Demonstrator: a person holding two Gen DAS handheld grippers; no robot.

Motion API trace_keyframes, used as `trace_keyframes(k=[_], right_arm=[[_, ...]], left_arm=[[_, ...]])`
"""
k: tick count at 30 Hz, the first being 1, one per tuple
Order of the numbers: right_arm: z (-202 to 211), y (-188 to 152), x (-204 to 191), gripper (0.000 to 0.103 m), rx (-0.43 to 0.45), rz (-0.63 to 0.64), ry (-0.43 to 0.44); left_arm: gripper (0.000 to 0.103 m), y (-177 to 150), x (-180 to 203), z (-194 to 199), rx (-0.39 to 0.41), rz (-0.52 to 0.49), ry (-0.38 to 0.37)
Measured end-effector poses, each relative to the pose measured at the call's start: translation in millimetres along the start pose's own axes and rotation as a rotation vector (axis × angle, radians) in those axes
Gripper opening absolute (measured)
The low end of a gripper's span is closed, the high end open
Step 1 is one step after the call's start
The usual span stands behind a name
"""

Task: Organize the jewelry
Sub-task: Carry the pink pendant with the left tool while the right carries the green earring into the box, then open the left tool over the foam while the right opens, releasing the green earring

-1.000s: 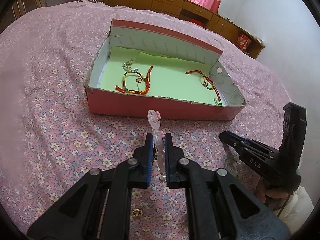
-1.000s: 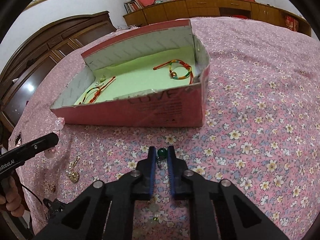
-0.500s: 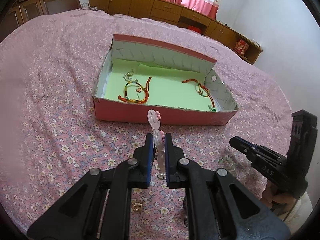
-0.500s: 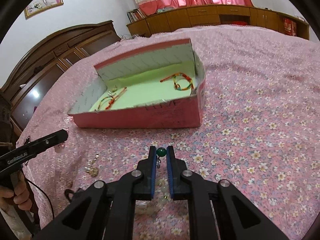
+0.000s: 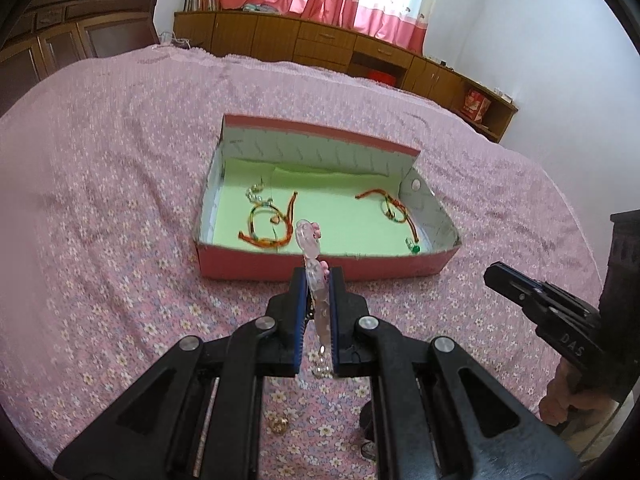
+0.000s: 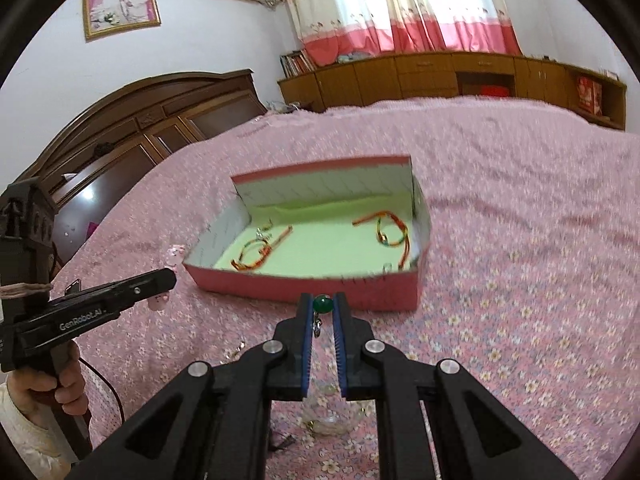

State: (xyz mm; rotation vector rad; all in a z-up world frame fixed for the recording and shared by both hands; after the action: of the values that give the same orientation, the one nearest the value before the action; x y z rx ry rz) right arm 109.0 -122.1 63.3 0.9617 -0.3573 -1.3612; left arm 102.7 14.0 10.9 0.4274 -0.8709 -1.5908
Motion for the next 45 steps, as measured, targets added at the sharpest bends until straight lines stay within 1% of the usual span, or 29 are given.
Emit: trace_keyframes(k=[8, 20, 26, 28, 32, 37, 41, 45], right_arm=[[5.3, 22.2, -5.4, 0.011, 0.085, 0.023, -0.017], [3.9, 54.3, -8.9, 0.011, 0.186, 0.044, -0.021], [-1.0, 72.4, -11.2, 0.011, 0.244, 0.053, -0.023], [-5.2, 77.3, -12.4, 0.011, 0.25, 0.059, -0.026], [-17.0, 82.0, -12.2, 0.011, 0.244, 0.064, -0.03], [-38.4, 80.6, -6.1, 0.011, 0.208, 0.057, -0.038], [-60.4, 76.1, 3.8, 0.011, 0.157, 0.035, -0.043], [-82.6, 68.0, 16.0, 0.011, 0.088, -0.002, -0.051]], left_arm=[[0.002, 19.9, -3.8, 4.2, 0.073, -0.002, -0.017], [0.002, 56.8, 2.0, 14.1, 0.209, -0.067, 0.002], [0.002, 70.0, 3.2, 10.0, 0.287, -0.084, 0.012], [0.002, 74.2, 4.8, 4.2, 0.307, -0.103, 0.022], [0.003, 78.4, 5.9, -9.9, 0.301, -0.127, 0.04], [0.003, 75.8, -1.8, -32.2, 0.254, -0.094, 0.033], [0.003, 71.8, -10.7, -48.8, 0.22, -0.061, 0.031], [0.003, 65.8, -22.1, -66.7, 0.161, -0.024, 0.037]])
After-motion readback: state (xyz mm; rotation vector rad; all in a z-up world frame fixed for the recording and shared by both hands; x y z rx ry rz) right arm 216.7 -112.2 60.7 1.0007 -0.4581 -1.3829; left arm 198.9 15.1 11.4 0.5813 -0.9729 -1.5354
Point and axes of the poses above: each gripper's, at about its wrist camera, not at the fingertips, and z roughly against the way its jaws point, x to its right, y to its top, the point moved 6 cm from there along -z, roughly the way its jaws point, and after that the axes turned 4 degrees about -z, right-handed, at the moved point
